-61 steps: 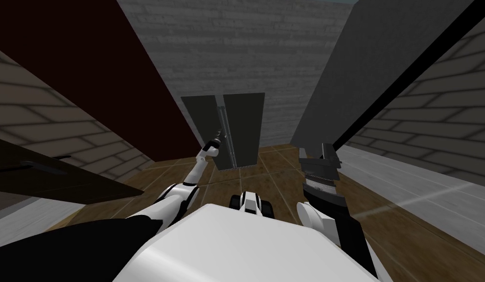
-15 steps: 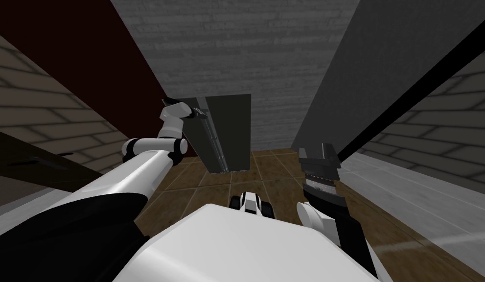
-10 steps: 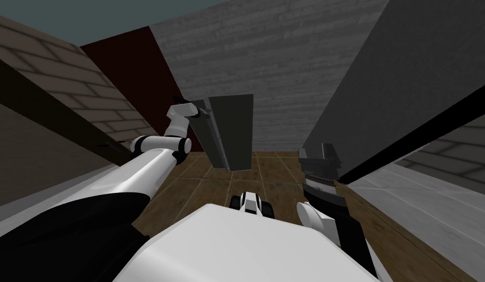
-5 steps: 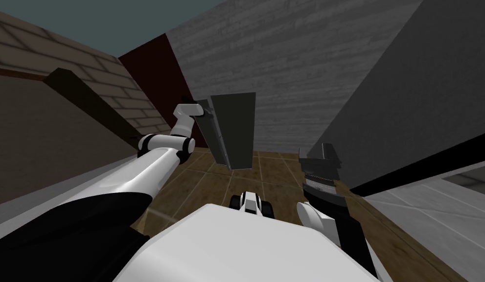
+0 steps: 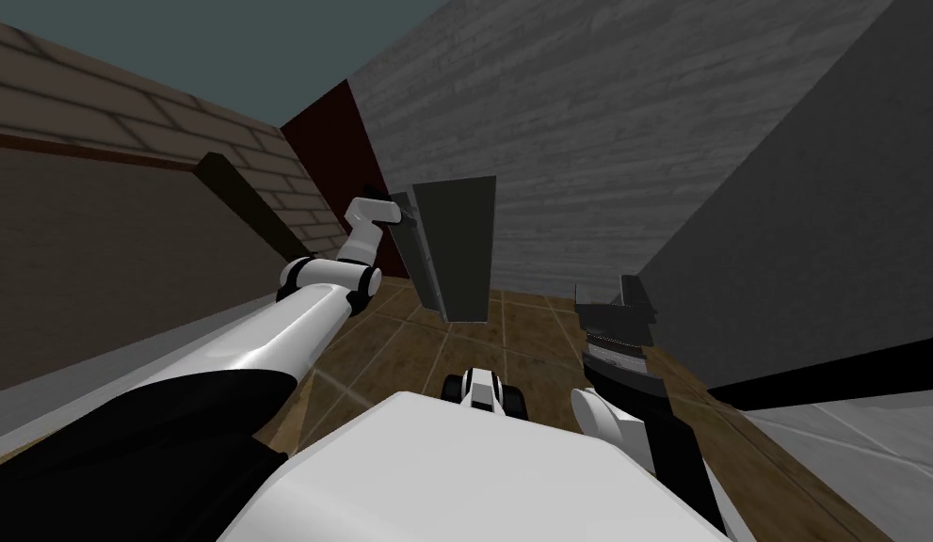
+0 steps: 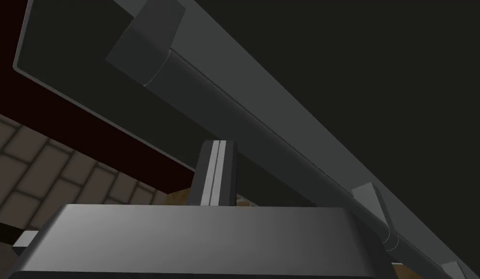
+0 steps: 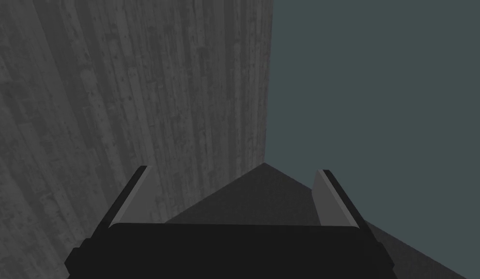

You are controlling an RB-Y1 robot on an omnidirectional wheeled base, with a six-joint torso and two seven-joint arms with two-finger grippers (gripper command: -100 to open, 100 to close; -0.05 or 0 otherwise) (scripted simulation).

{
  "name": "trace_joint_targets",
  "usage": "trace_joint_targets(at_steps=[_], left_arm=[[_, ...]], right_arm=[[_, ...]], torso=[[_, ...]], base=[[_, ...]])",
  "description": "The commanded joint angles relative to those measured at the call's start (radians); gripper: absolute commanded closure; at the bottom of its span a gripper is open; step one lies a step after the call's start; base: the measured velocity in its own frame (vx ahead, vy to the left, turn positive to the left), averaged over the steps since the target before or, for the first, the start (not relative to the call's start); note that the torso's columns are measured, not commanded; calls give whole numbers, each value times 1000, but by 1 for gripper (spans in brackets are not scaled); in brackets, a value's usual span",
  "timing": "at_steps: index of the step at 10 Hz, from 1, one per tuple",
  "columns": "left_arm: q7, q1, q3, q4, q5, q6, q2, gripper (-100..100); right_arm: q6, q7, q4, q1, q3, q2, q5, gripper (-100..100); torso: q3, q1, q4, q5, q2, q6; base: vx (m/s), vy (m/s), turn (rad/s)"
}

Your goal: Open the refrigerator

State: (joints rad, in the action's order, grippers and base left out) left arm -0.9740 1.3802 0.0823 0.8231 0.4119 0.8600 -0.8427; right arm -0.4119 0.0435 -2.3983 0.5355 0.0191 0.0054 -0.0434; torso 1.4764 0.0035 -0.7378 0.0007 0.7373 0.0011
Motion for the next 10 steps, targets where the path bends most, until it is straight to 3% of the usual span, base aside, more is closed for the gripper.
trace_joint_targets(at_steps=[1,5,6,7,9,10], left_arm=[[1,22,5,20,17,6,1,-100],[5,65,14,59,50,15,6,-100],[5,55,12,50,45,10,6,-100],[-37,72,29,23,-4,11,6,-100],[-81,86,46,-4,-54,13,5,-100],[-119,99,63,-31,-91,16,5,-100]], right_arm=[[0,0,0,0,0,0,0,0],[0,0,0,0,0,-1,0,0],[0,0,0,0,0,0,0,0],[0,0,0,0,0,0,0,0],[0,0,0,0,0,0,0,0],[0,0,0,0,0,0,0,0]], torso=[[3,7,1,2,-5,-1],[1,-4,1,-1,-1,0],[0,-6,0,-1,0,-1],[-1,-10,0,-2,3,-2],[-4,1,-2,1,6,-1],[-2,0,-1,1,3,-2]], base=[[88,168,-75],[86,192,-86],[38,87,-24],[-33,103,-259],[-83,179,-339],[-83,166,-378]])
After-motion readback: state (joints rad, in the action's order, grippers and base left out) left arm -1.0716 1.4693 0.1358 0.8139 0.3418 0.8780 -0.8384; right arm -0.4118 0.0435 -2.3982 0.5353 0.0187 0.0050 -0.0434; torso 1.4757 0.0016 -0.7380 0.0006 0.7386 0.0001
